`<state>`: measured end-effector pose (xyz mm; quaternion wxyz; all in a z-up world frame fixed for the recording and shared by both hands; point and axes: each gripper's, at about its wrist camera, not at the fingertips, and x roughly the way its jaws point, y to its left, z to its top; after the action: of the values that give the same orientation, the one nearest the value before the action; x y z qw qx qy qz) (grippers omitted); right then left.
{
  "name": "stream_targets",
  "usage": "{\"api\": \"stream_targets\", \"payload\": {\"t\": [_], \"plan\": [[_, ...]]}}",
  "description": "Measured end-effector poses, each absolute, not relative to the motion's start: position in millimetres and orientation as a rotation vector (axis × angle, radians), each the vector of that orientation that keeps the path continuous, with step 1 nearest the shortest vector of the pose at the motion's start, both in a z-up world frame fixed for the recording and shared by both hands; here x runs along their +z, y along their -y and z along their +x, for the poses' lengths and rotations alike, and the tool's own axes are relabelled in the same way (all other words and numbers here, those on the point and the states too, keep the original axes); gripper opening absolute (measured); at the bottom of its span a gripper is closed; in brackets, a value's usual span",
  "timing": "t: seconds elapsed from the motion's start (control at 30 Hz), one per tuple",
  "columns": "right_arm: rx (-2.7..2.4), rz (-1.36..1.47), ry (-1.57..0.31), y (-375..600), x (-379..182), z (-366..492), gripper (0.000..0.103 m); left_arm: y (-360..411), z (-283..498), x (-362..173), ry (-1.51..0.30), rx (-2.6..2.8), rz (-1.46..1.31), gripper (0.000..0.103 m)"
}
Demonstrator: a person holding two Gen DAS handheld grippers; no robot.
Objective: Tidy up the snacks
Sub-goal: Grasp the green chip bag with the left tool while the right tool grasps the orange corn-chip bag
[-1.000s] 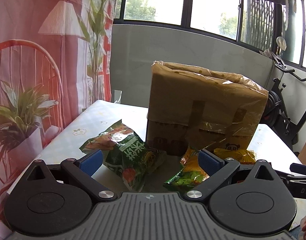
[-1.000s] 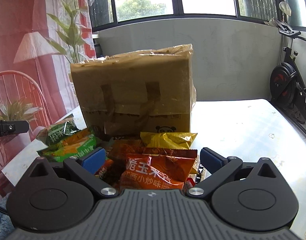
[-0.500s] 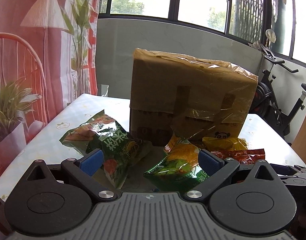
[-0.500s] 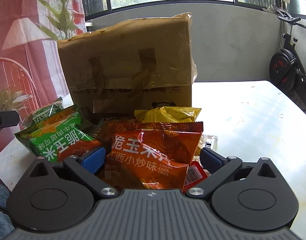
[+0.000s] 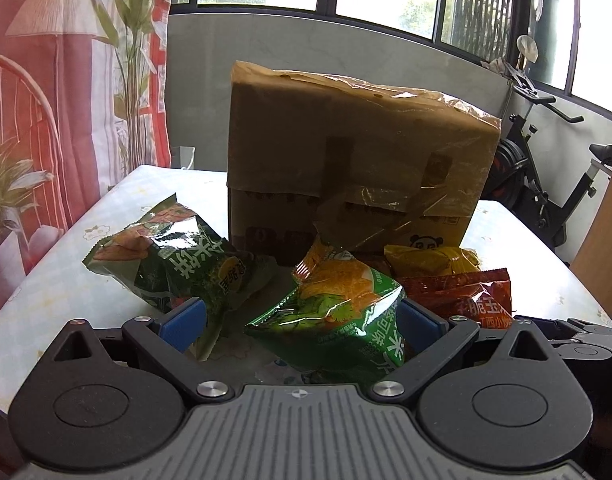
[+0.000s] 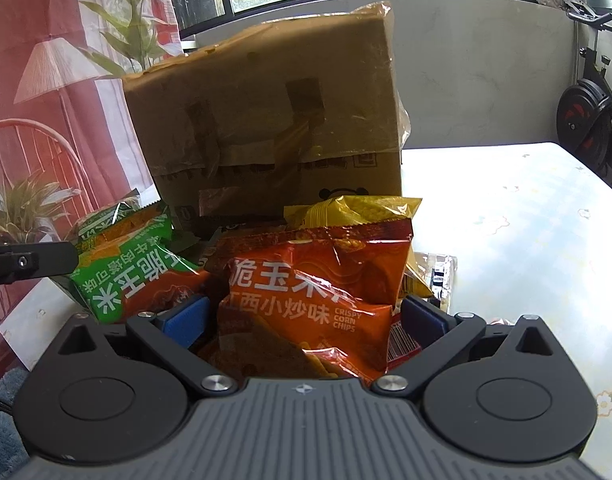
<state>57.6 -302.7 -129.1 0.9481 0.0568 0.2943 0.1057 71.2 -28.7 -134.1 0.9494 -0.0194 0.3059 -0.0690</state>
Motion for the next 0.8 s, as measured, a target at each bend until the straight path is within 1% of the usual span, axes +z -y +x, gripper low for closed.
{"api": "stream_targets", "payload": {"t": [0.2, 0.27, 0.37, 0.43, 0.73, 0.8], "plan": [[0.216, 0.164, -0.630, 310.4, -135.8, 64.0, 0.100, 32.0, 76.5, -138.4, -0.637, -0.149, -0.040, 0.102], [0.237, 0.174, -0.622, 311.2, -135.6, 63.3, 0.094, 33.1, 78.4, -140.2, -0.649, -0.152, -0.044, 0.102], [0.245, 0.160, -0.616, 308.7, -134.6, 61.2, 0.093, 35.7, 80.9, -142.5, -0.666, -0.159, -0.052, 0.101], [0.264, 0.169, -0.617, 310.0, -134.0, 60.1, 0.089, 38.3, 82.6, -143.7, -0.680, -0.164, -0.062, 0.101], [0.275, 0.178, -0.597, 313.1, -130.6, 57.4, 0.086, 43.8, 97.2, -148.8, -0.698, -0.181, -0.165, 0.101], [0.271, 0.182, -0.595, 314.1, -130.8, 56.9, 0.086, 44.0, 103.4, -153.0, -0.702, -0.179, -0.197, 0.097]]}}
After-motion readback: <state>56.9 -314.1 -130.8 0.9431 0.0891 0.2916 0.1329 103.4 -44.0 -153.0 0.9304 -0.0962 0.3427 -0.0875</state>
